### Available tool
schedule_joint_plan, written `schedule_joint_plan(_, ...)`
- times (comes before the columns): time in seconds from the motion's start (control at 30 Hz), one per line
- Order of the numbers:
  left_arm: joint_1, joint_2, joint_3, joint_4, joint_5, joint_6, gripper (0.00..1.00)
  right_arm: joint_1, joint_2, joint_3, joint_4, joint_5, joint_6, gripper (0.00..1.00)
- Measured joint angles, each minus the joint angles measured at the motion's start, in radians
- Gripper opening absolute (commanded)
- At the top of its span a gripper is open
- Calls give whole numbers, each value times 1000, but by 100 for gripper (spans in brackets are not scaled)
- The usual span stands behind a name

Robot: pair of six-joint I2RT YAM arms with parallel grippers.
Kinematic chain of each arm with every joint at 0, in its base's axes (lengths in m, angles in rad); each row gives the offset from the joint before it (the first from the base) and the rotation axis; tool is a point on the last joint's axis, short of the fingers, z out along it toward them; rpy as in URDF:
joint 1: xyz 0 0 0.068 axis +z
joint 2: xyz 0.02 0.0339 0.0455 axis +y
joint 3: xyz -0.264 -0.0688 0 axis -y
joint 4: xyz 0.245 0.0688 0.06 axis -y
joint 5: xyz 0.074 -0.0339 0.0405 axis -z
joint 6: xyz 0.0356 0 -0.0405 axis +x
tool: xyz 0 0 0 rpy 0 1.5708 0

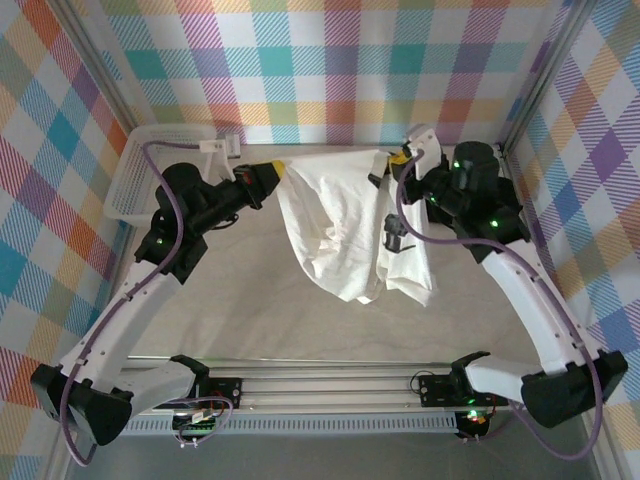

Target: Fold the inside-out t-shirt

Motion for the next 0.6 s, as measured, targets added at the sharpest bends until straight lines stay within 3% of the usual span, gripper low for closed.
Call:
schedule_joint_plan(0.1, -2, 7, 0, 0, 33, -5, 0, 0, 66, 18, -40, -7, 15, 8)
schedule_joint_plan(0.2, -24, 10, 0, -1, 55, -7, 0, 3, 169, 90, -86, 8, 39, 19)
schedule_joint_plan(0.37, -56, 10, -8, 0, 55, -21, 0, 8, 342, 205, -158, 151, 82, 38)
schedule_joint_plan(0.47, -61, 10, -9, -2, 45, -23, 0, 14, 324, 133, -165, 200, 103, 46)
schedule_joint_plan(0.6, -72, 4, -9, -4, 19, -26, 0, 61, 151, -72, -146, 163, 131, 54)
